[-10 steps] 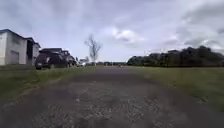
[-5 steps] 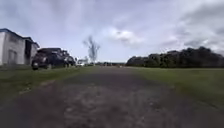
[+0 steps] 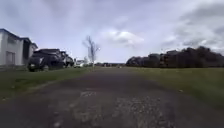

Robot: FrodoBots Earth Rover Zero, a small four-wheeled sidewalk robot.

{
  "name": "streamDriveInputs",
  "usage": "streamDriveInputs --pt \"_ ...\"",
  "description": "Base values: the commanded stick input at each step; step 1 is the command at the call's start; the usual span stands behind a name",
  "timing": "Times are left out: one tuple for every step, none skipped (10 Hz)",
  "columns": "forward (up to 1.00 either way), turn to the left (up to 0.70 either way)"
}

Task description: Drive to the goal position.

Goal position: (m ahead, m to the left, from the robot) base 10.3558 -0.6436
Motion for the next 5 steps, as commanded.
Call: streamDriveInputs --pt "0.7 0.02" --pt "0.7 0.02" --pt "0.7 0.02" --pt "0.7 0.02" --pt "0.7 0.02"
